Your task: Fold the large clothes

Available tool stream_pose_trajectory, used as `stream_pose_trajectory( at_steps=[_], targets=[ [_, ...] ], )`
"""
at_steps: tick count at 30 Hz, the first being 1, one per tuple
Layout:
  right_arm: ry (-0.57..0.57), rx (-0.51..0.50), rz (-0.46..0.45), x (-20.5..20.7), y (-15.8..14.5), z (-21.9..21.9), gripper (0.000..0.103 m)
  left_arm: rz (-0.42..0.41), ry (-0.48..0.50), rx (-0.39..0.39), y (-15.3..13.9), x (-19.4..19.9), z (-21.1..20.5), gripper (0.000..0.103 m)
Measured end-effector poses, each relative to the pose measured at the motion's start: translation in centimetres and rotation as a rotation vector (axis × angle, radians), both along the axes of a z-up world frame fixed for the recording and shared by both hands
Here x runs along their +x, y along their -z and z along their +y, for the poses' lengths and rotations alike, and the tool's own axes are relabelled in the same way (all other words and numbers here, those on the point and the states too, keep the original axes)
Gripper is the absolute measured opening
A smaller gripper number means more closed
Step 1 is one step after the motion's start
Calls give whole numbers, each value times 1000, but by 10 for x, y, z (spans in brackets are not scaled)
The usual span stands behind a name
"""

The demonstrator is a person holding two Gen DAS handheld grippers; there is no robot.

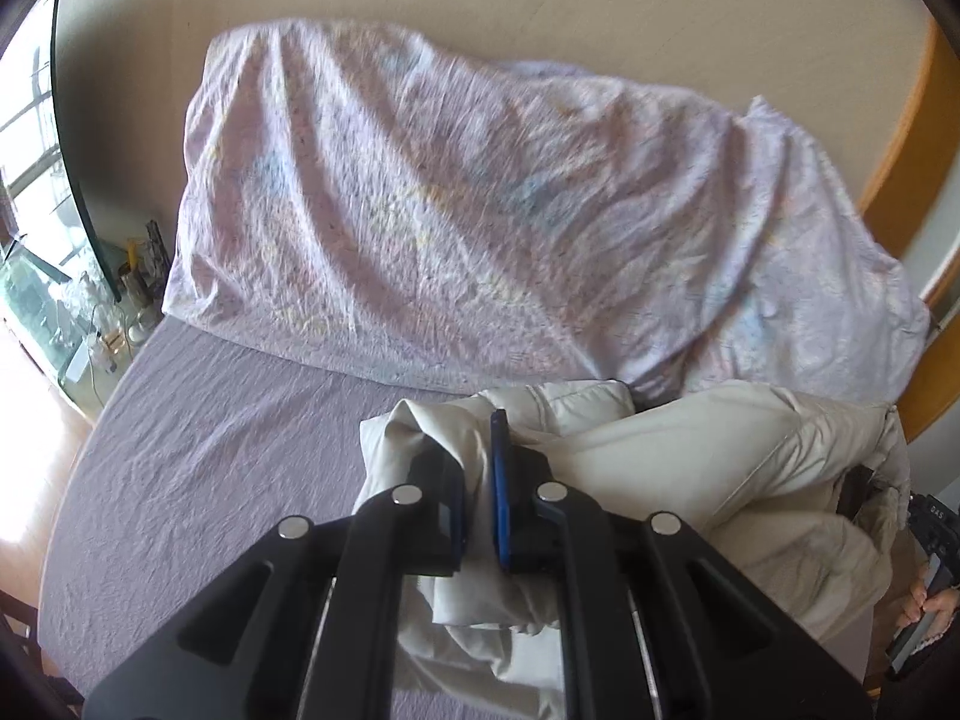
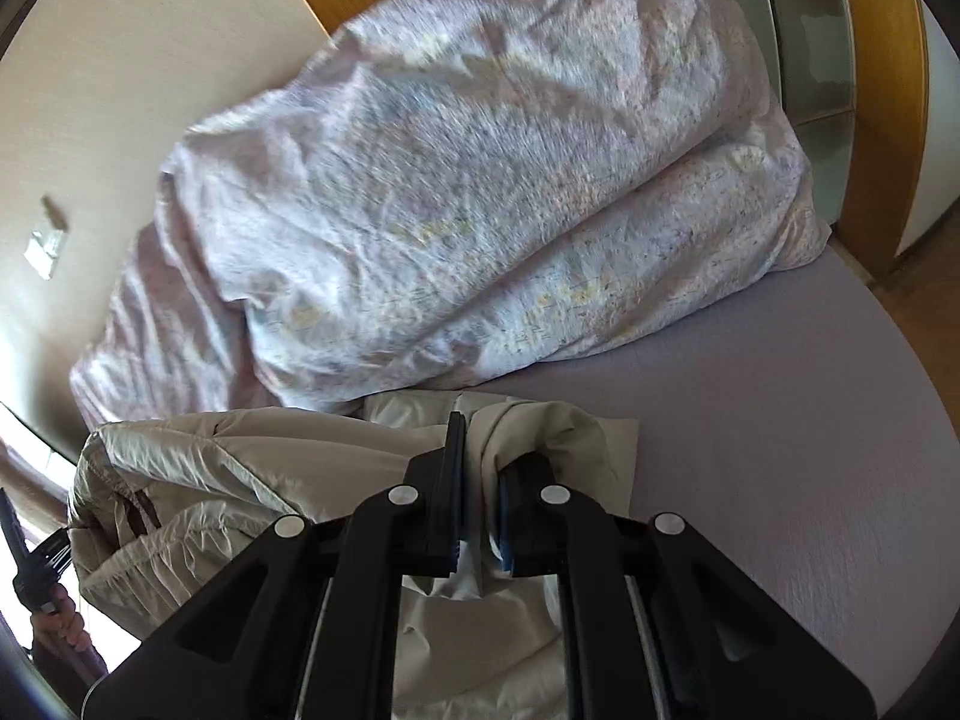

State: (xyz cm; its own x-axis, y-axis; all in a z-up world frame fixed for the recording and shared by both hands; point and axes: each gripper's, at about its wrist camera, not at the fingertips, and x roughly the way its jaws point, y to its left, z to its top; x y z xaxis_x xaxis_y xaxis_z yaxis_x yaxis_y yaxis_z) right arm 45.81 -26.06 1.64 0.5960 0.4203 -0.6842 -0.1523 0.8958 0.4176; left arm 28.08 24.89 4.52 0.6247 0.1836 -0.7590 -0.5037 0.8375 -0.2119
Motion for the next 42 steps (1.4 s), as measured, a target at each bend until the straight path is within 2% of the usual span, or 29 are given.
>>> stream_pose_trajectory(
  at_steps=[9, 14, 17, 19, 22, 24, 25, 26, 27, 29, 33, 38, 42],
  targets=[
    [59, -24, 114, 50, 50, 22, 10, 93, -97, -39, 56, 51, 21, 10],
    [93, 30, 185, 74, 76, 23, 11, 128, -134, -39, 80, 74, 27, 13],
    [108, 86, 244, 88, 91, 20, 17, 151, -163, -44, 94, 88, 31, 15],
    [117, 129, 289, 94, 96, 16, 21, 167, -175, -52, 98, 95, 32, 20],
    [116, 191, 319, 97, 91, 4, 27, 155, -169, -87, 94, 98, 34, 38],
    [119, 230, 297, 93, 78, -9, 34, 126, -162, -83, 82, 96, 36, 55],
    [119, 242, 283, 90, 71, -14, 41, 110, -162, -58, 73, 94, 36, 69],
    [122, 248, 261, 86, 63, -18, 45, 96, -160, -21, 63, 92, 34, 77],
    [126, 245, 233, 81, 55, -22, 51, 85, -149, -2, 56, 91, 33, 77],
    [107, 226, 172, 68, 37, -23, 51, 71, -121, 16, 44, 83, 28, 78],
    [17, 176, 156, 44, 26, -2, 51, 53, -63, 48, 32, 62, 4, 80],
    [-121, 51, 188, 20, 35, 51, 50, 79, -5, 57, 44, 49, -33, 80],
    [-165, -89, 176, 15, 44, 80, 47, 121, 18, 49, 64, 49, -51, 81]
  ],
)
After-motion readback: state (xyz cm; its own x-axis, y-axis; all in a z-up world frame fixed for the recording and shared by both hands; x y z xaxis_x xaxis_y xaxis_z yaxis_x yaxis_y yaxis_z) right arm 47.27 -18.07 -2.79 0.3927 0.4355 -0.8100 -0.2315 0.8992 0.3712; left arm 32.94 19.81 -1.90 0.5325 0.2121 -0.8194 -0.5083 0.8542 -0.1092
